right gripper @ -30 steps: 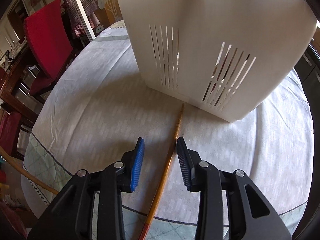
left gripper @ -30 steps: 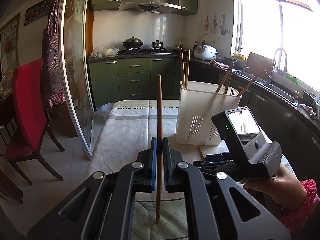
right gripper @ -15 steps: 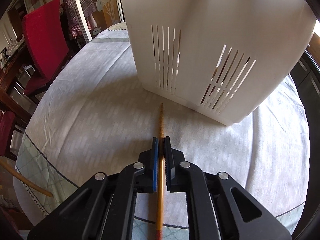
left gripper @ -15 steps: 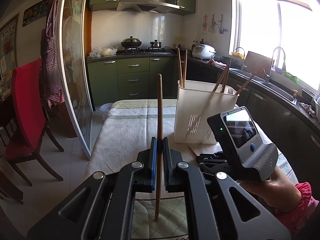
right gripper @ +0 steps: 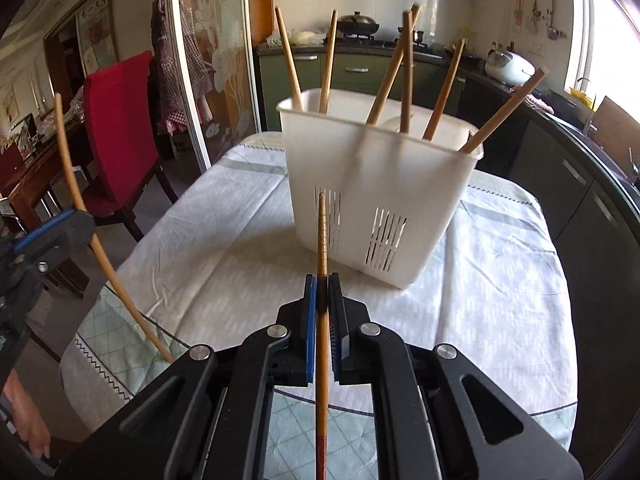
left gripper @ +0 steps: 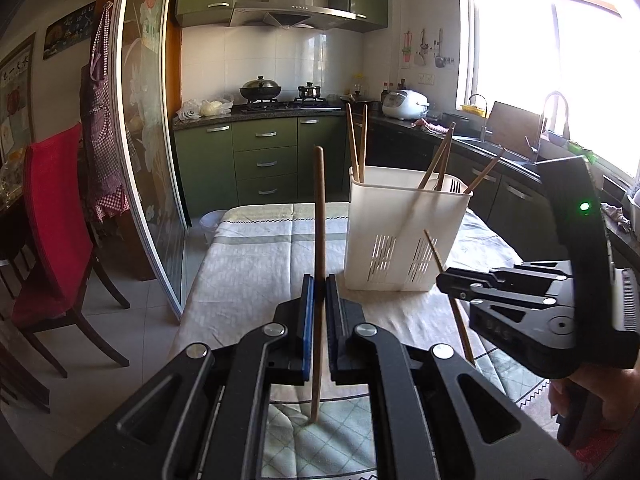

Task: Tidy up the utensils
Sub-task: 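Drop the left gripper's chopstick into the caddy while the right gripper holds its chopstick upright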

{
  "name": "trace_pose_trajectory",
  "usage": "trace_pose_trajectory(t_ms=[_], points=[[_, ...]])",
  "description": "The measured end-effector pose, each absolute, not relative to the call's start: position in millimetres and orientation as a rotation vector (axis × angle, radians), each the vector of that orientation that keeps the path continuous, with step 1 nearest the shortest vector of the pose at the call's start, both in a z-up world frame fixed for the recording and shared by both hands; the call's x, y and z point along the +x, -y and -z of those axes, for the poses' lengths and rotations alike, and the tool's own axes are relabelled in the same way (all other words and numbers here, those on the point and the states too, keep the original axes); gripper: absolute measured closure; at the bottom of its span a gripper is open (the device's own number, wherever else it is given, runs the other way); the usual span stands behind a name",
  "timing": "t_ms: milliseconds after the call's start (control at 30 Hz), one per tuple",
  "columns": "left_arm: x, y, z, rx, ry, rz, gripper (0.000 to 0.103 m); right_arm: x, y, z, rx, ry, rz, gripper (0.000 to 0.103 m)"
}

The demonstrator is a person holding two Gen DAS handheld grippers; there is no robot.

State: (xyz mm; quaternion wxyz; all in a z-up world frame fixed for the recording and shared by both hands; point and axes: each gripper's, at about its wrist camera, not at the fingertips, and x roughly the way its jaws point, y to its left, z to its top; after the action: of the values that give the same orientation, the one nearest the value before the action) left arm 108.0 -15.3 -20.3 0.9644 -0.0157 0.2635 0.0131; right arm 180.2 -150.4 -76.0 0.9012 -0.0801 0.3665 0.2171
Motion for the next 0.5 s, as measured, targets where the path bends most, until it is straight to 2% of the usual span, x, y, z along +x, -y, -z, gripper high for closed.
trace_pose_trajectory(t_ms=[300, 500], points=[[101, 22, 11, -0.017, -0.515, -0.027, 0.097, 122, 213, 29, -0.039, -0.600, -0.446, 0.096], [99, 26, 8, -0.017, -0.514, -0.018, 0.097, 93, 245, 17, -0.009, -0.568, -0.438, 0.096]])
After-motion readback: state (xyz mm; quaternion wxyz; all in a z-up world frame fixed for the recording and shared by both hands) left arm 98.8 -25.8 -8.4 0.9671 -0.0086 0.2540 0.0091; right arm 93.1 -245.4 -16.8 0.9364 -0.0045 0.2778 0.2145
